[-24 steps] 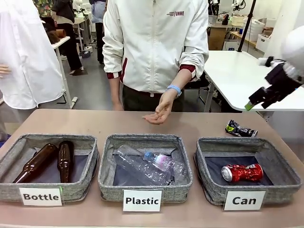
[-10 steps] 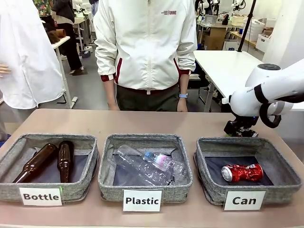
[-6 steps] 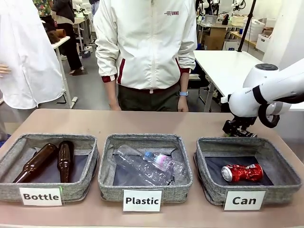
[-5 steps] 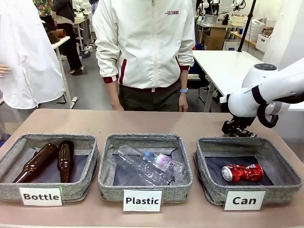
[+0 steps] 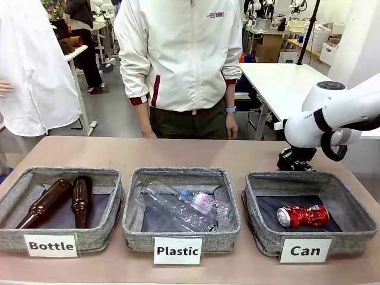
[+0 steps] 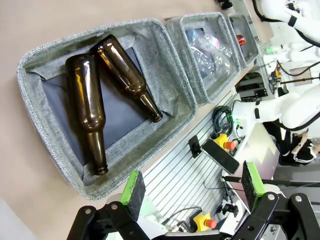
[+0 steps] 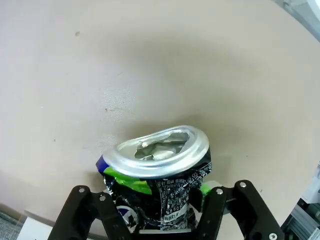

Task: Sort the can waste into the basket.
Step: Pick up the can waste from the table and place it in the right Fabric basket.

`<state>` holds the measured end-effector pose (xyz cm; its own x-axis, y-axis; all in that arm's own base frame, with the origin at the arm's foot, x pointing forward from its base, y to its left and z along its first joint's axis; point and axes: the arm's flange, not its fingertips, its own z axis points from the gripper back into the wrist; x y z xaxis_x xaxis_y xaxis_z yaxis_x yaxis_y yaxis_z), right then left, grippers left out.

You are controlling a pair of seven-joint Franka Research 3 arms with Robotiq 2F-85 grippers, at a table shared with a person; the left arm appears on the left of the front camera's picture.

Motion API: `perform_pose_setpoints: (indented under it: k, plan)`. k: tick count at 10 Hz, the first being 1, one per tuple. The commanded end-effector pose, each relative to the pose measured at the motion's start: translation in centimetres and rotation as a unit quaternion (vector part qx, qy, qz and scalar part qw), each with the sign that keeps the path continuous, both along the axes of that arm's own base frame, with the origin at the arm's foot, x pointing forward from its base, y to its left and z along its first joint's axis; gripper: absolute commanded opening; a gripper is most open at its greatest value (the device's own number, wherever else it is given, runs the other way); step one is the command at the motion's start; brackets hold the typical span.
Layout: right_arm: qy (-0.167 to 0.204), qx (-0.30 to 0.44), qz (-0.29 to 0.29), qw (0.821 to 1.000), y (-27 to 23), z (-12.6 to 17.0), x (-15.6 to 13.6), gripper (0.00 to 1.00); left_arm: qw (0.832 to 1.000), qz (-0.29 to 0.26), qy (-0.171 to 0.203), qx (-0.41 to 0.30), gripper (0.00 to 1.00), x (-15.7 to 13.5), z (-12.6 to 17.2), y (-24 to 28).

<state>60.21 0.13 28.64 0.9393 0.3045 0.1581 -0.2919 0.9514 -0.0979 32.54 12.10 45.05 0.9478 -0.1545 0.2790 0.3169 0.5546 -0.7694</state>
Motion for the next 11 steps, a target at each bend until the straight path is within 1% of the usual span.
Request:
perform_pose_setpoints:
  k: [1,4,5,6,7,8,9,10,11]
  plan:
    - [-0.012,0.0,-0.014,1.0,0.2,-0.4,0.5,0.0,1.0,-0.004,-0.007,0.005,1.0,-0.2,-0.1,0.3]
    - [-0.023,0.007,-0.013,1.0,-0.3,0.1,0.5,0.0,1.0,-0.004,-0.007,0.005,1.0,-0.2,-0.1,0.3]
    - [-0.033,0.011,-0.009,0.999,-0.7,0.5,0.3,0.0,1.0,-0.004,-0.007,0.005,1.0,-0.2,-0.1,0.3]
    - [-0.042,0.017,-0.004,0.999,-1.1,1.7,-0.1,0.0,1.0,-0.004,-0.007,0.005,1.0,-0.2,-0.1,0.3]
    - [-0.042,0.028,0.019,0.999,-1.7,3.9,-0.8,0.0,1.0,-0.004,-0.007,0.005,1.0,-0.2,-0.1,0.3]
    - [-0.03,0.057,0.062,0.996,-2.8,8.1,-2.1,0.0,1.0,-0.004,-0.007,0.005,1.0,-0.2,-0.1,0.3]
    - [-0.01,0.05,0.116,0.992,-4.1,12.2,-4.2,0.0,1.0,-0.004,-0.007,0.005,1.0,-0.2,-0.1,0.3]
    - [0.005,0.057,0.176,0.983,-4.8,16.6,-7.4,0.0,1.0,-0.004,-0.007,0.005,1.0,-0.2,-0.1,0.3]
    - [0.028,0.066,0.238,0.969,-4.6,19.4,-10.3,0.0,1.0,-0.004,-0.007,0.005,1.0,-0.2,-0.1,0.3]
